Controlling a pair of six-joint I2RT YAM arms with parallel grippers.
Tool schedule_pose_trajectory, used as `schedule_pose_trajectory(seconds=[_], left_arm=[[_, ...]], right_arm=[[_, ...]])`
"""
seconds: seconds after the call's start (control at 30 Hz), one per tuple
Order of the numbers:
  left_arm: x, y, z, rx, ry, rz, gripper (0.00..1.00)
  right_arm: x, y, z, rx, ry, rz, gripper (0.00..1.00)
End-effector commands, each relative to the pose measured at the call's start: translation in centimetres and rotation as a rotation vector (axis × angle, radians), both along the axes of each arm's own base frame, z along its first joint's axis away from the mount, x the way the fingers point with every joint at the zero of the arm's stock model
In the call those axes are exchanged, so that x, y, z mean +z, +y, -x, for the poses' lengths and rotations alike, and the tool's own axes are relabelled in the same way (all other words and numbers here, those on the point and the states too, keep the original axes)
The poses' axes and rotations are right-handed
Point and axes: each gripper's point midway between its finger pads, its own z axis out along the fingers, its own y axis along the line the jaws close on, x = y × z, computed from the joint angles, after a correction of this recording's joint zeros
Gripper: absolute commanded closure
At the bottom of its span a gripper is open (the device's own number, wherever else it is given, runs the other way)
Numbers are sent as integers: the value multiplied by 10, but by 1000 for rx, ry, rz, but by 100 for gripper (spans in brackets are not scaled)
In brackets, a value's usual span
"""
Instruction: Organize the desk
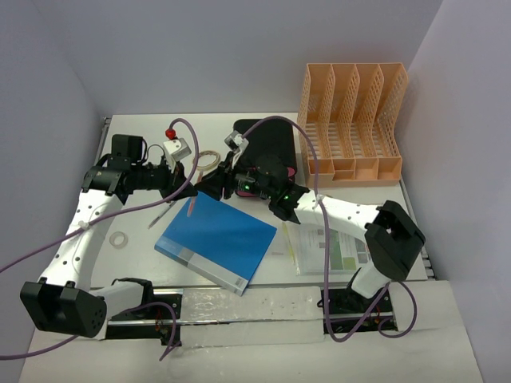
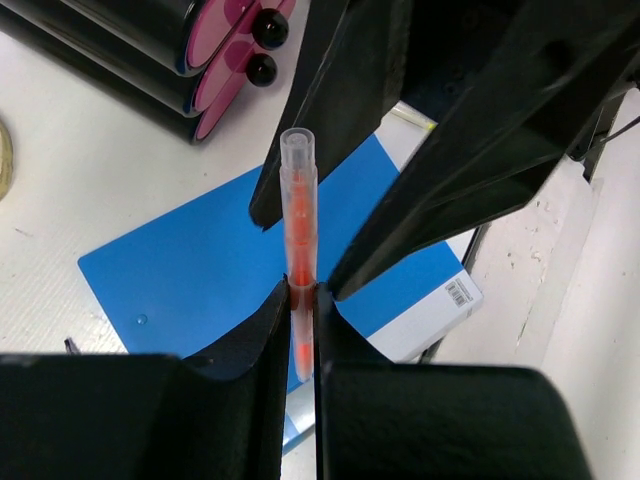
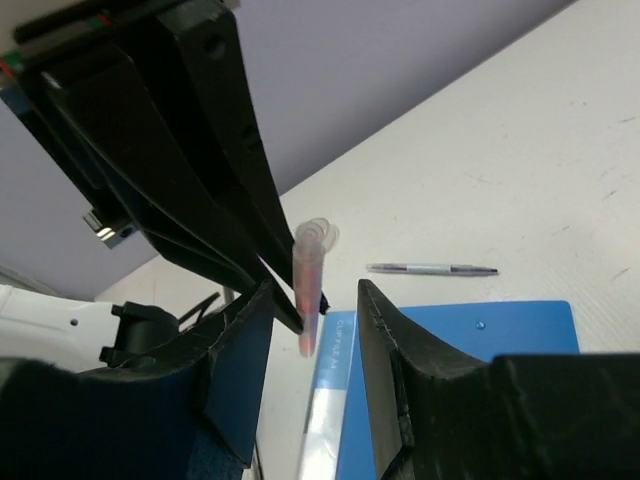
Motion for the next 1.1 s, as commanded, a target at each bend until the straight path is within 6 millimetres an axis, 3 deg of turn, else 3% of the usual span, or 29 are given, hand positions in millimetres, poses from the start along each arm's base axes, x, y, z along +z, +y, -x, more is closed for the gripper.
schedule_pose_trajectory(seconds=[0.0, 0.07, 0.13, 0.2, 0.5, 0.57, 0.67, 0.77, 0.8, 0.83, 0.87, 1.0, 1.07], left_arm=[[16, -6, 5, -41, -54, 39, 100], [16, -6, 5, -42, -54, 41, 100], [15, -7, 5, -46, -53, 43, 100], [13, -7, 6, -48, -46, 42, 100], [10, -9, 8, -66, -42, 40, 100], [11, -9, 9, -69, -43, 42, 100], [12, -10, 8, -69, -48, 41, 100], [11, -9, 5, -57, -53, 32, 90], [9, -7, 1, -44, -61, 21, 69], [5, -6, -2, -30, -63, 9, 56], [3, -5, -3, -27, -66, 7, 51], [-12, -3, -7, -20, -59, -18, 46], [-13, -3, -10, -8, -59, -19, 59]], right_arm=[[20, 10, -2, 18, -18, -51, 54], [19, 12, -3, 19, -12, -52, 57], [20, 13, -3, 21, -8, -61, 70], [21, 14, -3, 26, -9, -69, 78], [25, 18, 1, 59, -5, -86, 73], [26, 18, 0, 59, -7, -88, 78], [25, 20, -1, 59, 1, -85, 98], [25, 19, -1, 54, 1, -83, 100], [26, 18, -1, 50, -4, -83, 100], [27, 16, -1, 42, -7, -83, 100], [27, 15, -2, 36, -10, -81, 100], [32, 12, -4, 17, -21, -71, 100], [34, 12, -2, 20, -24, -73, 100]])
